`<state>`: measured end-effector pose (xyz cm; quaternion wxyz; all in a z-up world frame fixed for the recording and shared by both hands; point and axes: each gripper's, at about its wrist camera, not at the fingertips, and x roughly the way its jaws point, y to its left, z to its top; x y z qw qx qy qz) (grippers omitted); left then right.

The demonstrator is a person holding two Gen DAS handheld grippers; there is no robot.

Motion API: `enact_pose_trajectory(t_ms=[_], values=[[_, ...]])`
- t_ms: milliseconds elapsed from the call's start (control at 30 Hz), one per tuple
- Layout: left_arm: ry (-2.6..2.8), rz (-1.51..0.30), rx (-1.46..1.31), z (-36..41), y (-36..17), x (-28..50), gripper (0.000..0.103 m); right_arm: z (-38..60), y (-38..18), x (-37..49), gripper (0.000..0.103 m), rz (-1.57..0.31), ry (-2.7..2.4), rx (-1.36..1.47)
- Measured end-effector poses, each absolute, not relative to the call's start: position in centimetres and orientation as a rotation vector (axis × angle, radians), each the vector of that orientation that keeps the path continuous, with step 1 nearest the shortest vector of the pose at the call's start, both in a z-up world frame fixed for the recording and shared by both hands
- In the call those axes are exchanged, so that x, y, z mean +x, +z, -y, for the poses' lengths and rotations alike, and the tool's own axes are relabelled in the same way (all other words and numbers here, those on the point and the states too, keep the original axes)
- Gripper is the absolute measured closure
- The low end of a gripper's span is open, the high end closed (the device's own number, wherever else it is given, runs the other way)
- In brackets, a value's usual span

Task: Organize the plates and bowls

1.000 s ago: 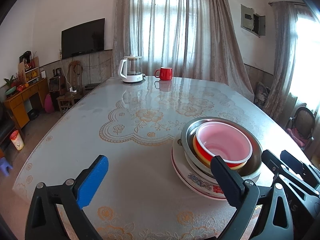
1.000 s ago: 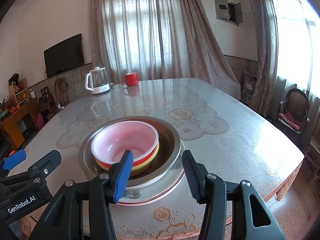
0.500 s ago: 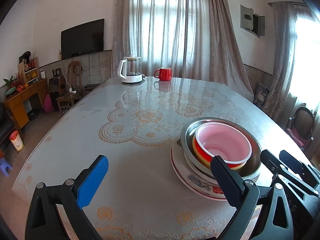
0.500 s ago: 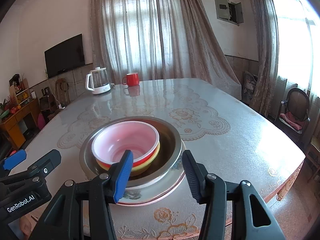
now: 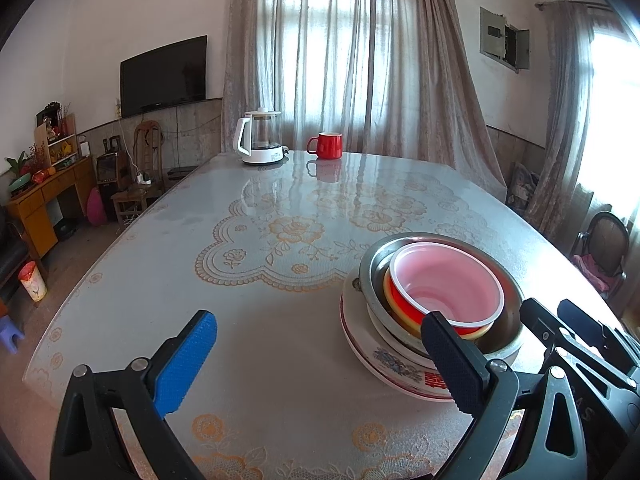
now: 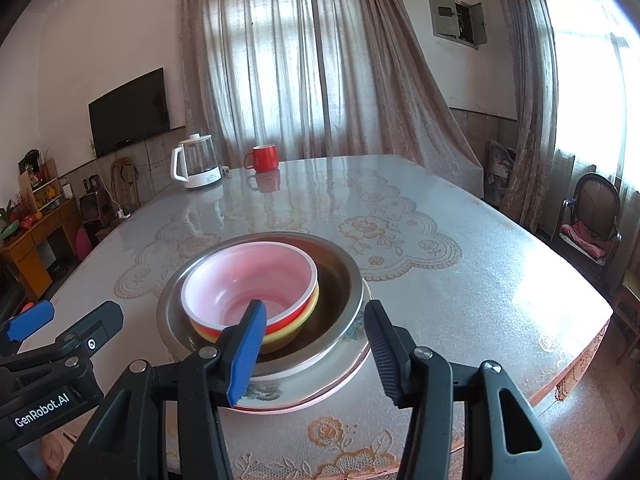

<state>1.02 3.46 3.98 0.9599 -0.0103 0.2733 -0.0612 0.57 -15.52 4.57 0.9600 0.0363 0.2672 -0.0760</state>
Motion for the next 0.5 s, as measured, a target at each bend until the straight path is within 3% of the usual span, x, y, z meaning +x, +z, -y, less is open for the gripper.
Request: enact_pose_trajectory(t_ms=[500], values=[[-0.137,-0.558,-0.024,-3.30,3.90,1.32,0.000,15.70,4.29,0.83,0.052,-0.547,-0.153,0.081]])
